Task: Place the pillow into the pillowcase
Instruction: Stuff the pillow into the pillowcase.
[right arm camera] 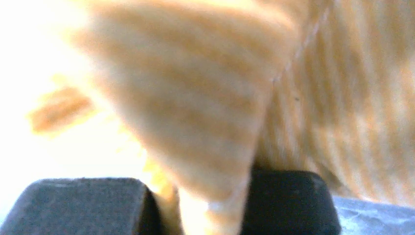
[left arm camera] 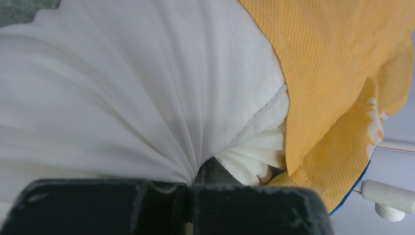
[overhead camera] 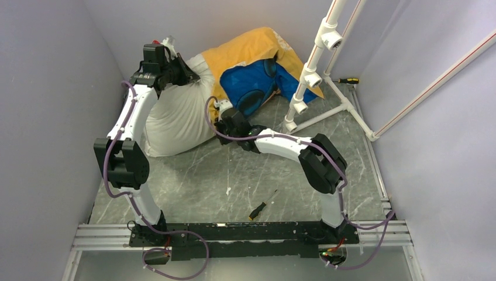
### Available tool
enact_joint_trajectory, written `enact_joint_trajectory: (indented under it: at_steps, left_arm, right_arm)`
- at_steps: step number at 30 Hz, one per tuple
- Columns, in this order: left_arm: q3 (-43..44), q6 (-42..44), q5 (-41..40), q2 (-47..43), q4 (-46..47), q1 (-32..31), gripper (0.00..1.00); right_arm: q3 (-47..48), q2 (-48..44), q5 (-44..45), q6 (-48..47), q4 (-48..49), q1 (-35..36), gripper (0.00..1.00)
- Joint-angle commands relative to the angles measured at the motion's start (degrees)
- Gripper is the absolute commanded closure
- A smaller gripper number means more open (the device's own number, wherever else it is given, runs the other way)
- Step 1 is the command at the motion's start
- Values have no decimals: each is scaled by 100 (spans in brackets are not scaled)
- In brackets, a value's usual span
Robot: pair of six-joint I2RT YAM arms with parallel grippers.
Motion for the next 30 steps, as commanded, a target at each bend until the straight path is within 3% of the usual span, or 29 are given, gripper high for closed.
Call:
enact_joint_trajectory:
  at_steps: [1, 2, 4, 6, 12, 16, 23, 27, 30]
  left_arm:
    - [284, 130, -301, -60, -162, 56, 99]
    - [365, 205, -399, -62, -285, 56, 93]
    - [627, 429, -782, -75, -702, 56, 60]
    - [934, 670, -1466, -128, -1248, 56, 37]
    - [1233, 1710, -3326, -902, -2115, 56, 2]
    - [800, 1949, -3822, -1502, -2473, 237, 1]
    - [-779, 1174, -3015, -2357, -2361, 1514, 1]
    - [-1011, 1093, -2605, -1974, -2106, 1957, 1]
    - [-871, 1334, -1717, -1359, -1890, 2307, 1]
  right_arm:
    - [664, -745, -869, 159, 22, -48, 100]
    - [868, -843, -1131, 193, -176, -58, 100]
    - [1341, -956, -1557, 348, -464, -85, 100]
    - [1827, -970, -2079, 727, -665, -183, 100]
    - [2557, -826, -3594, 2288, -383, -758, 100]
    - [2942, -689, -3858, 2650, -604, -1063, 100]
    - [3754, -24, -4241, 2781, -1167, -1325, 100]
    - [4264, 347, -4401, 2798, -1633, -1365, 100]
    - [4480, 509, -4469, 2775, -1915, -1382, 100]
